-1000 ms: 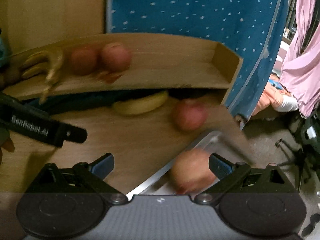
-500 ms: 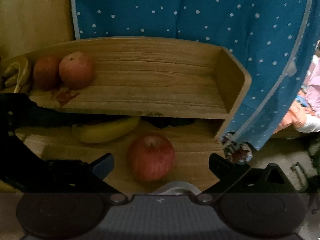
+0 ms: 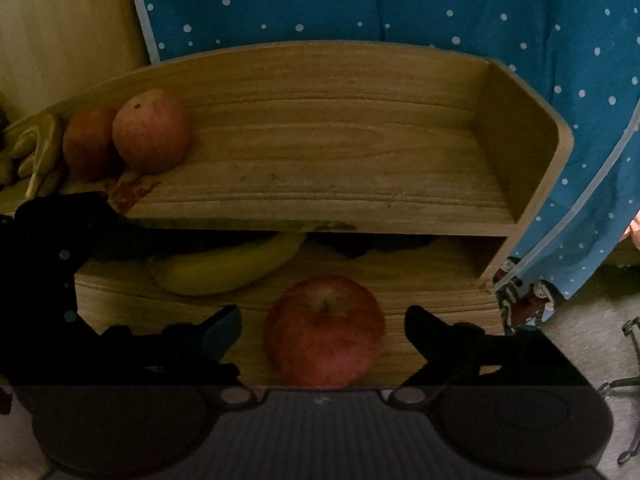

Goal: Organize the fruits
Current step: 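Grasp the red apple with the right gripper while the left approaches the banana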

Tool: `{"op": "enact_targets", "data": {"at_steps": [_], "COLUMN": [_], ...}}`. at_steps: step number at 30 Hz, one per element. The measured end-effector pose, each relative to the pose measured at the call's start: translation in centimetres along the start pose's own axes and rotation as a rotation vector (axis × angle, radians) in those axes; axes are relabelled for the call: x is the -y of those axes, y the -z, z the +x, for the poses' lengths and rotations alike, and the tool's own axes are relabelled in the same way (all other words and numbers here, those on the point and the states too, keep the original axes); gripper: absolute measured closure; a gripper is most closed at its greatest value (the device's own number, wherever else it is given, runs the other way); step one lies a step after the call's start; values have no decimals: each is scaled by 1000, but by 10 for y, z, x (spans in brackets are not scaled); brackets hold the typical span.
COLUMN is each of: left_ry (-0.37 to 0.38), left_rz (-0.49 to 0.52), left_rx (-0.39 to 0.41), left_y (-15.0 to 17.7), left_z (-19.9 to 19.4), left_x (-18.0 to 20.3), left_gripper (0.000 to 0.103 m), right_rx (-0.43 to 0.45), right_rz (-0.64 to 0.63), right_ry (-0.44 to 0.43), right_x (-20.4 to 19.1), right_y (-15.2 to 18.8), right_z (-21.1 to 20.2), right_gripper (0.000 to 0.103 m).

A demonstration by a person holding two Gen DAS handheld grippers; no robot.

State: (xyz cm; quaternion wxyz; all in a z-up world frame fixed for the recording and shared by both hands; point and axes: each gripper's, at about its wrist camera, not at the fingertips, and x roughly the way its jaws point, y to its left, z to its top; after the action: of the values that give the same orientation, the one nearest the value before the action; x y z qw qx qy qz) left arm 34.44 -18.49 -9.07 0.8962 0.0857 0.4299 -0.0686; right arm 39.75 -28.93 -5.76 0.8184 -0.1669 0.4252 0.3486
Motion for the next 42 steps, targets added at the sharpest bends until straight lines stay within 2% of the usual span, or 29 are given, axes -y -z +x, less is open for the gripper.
{"op": "enact_targets", "data": {"at_steps": [4,9,16,23,25,29,31,34,36,38,40,42], "left_ry": [-23,-17,-66,-119,-114,-87,-96,-126,-144,-152,-144,-123], "left_rz": [29,35,35,68,77,90,85,99,117,120,98,89], "left_rx": [1,-1,-31,-27,-26,-47,-57,-61,-61,-61,-61,-65], "left_y": [1,1,-3,0,0,-2,-3,-3,-1,-2,-3,-3], "left_z": [0,-4,7,1,1,5,5,1,-3,-4,-4,-2], "left_x": [4,6,6,10,9,10,11,13,13,11,6,5], "left_gripper": [4,6,6,21,21,10,10,21,32,35,35,23], "right_rx": [-1,-7,-10,-5,-5,-5,-7,-7,-6,-5,-7,-8], "right_rz": [14,20,28,41,45,56,64,79,89,95,95,98], "right_ry": [-9,-15,4,0,-2,-5,-7,-10,-15,-15,-11,-9], "right_x": [2,2,2,4,4,5,5,4,4,4,4,4], "right_y": [0,2,4,7,8,9,9,11,12,12,11,11], "right_z": [3,6,13,11,11,9,9,6,6,5,5,6], "right_gripper": [21,22,29,29,29,29,29,29,29,29,29,29]}}
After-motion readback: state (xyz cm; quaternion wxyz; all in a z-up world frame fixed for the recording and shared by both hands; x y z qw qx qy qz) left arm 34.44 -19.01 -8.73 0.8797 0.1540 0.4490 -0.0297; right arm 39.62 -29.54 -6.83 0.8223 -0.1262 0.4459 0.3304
